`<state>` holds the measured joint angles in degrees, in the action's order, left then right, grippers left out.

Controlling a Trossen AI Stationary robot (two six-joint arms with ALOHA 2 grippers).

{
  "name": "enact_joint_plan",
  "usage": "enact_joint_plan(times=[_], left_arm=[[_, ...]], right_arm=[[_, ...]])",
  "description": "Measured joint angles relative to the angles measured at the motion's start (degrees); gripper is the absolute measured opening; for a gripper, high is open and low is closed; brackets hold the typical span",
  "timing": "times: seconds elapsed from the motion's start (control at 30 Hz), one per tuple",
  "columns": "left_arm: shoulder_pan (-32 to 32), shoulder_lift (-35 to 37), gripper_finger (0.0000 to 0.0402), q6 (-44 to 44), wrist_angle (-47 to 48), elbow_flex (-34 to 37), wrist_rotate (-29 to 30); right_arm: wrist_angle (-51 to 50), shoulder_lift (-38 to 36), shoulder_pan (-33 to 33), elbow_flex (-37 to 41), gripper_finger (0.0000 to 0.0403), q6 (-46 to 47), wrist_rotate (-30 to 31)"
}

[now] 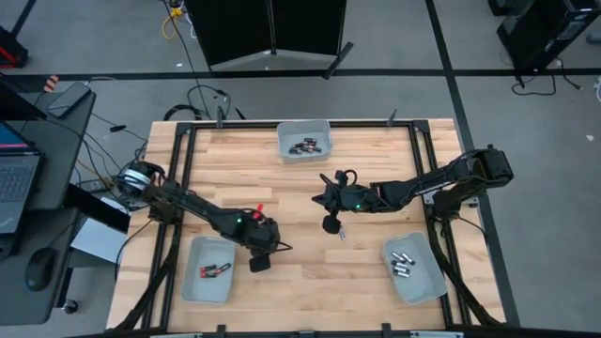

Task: Sort batteries
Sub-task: Put the red battery into the bottom left gray bin

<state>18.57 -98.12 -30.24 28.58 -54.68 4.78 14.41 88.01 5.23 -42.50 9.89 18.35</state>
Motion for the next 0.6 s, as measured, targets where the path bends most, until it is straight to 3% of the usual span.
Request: enact_joint_plan(times=[0.17, 0.37, 0.6], left_arm=[[0.5, 0.1, 0.0046, 4.5, 8.6, -8.2, 0.7], [3.3, 0.8, 0.0046, 6.2, 23.7, -18.6, 6.1], [8.3, 5.2, 0.0046, 0.6, 35.3, -21.4, 5.2]], right_arm=[[0.0, 0.0, 0.0, 0.0, 0.0009, -0.1, 0.0], [0.0, 0.0, 0.0, 0.0, 0.0009, -0.6, 0.0], [-0.4, 0.0, 0.0, 0.0, 0.0009, -0.6, 0.0]])
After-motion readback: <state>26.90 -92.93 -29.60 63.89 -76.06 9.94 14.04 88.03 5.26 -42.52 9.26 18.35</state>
